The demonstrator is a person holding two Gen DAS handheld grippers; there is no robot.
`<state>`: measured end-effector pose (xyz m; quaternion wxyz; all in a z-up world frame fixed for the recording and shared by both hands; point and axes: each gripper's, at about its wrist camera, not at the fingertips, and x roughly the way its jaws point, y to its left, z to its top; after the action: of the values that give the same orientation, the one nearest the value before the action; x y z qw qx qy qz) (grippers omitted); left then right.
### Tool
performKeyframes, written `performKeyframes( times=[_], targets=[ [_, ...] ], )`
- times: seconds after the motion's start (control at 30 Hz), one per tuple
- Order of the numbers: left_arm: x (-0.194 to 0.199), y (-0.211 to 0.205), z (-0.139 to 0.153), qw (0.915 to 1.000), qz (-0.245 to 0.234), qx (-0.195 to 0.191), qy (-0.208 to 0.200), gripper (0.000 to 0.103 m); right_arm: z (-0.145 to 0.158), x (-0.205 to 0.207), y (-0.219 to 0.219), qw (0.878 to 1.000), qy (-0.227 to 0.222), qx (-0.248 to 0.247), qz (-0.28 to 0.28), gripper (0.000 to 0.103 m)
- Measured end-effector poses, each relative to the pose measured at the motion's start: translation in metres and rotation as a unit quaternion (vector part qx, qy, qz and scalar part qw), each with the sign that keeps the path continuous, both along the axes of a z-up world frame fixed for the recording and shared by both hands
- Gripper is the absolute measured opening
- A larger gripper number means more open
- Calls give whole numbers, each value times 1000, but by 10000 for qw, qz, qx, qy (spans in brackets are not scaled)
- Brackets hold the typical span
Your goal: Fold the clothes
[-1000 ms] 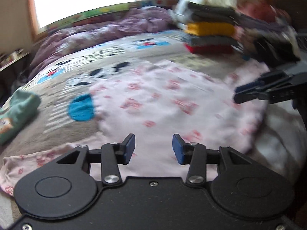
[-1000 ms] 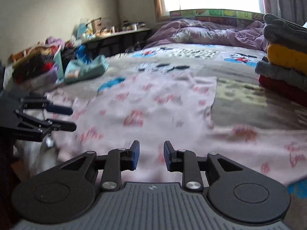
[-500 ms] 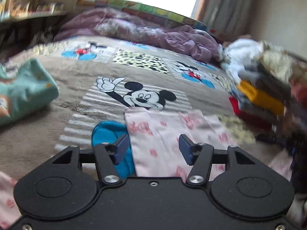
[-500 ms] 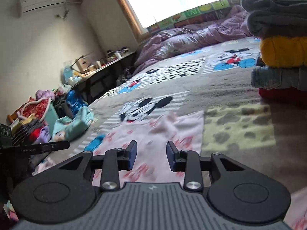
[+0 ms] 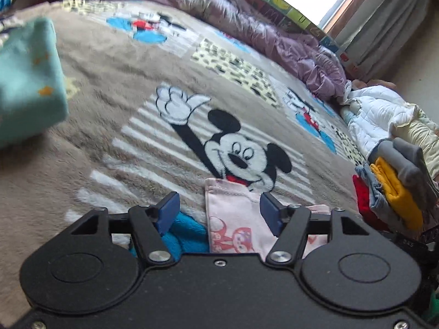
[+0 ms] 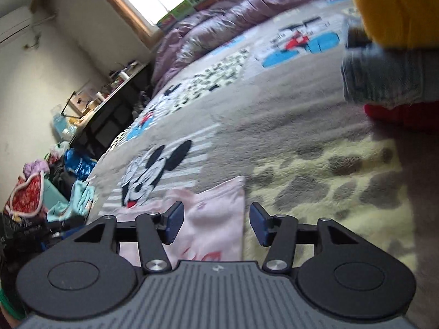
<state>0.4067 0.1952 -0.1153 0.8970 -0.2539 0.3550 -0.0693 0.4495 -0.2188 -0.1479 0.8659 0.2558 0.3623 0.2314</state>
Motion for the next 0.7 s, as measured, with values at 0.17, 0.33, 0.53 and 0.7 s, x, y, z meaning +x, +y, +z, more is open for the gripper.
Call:
performKeyframes(
  times=[0.17,0.33,0.53,0.7],
  targets=[
    [12,6,-11,9996,-46,-242,134,64,-15,18,2,9998,91,172,-56,54],
    [15,4,-19,9989,-140,-424,116,56,-19,23,2,9996,42,275,-26,53],
    [18,-7,-24,9990,-265,-337,86,18,-24,21,2,9994,-27,334,66,27],
    [12,-14,-7,9989,-271,24,-371,3,-16,11,-3,9986,-351,383,-92,7]
  ],
)
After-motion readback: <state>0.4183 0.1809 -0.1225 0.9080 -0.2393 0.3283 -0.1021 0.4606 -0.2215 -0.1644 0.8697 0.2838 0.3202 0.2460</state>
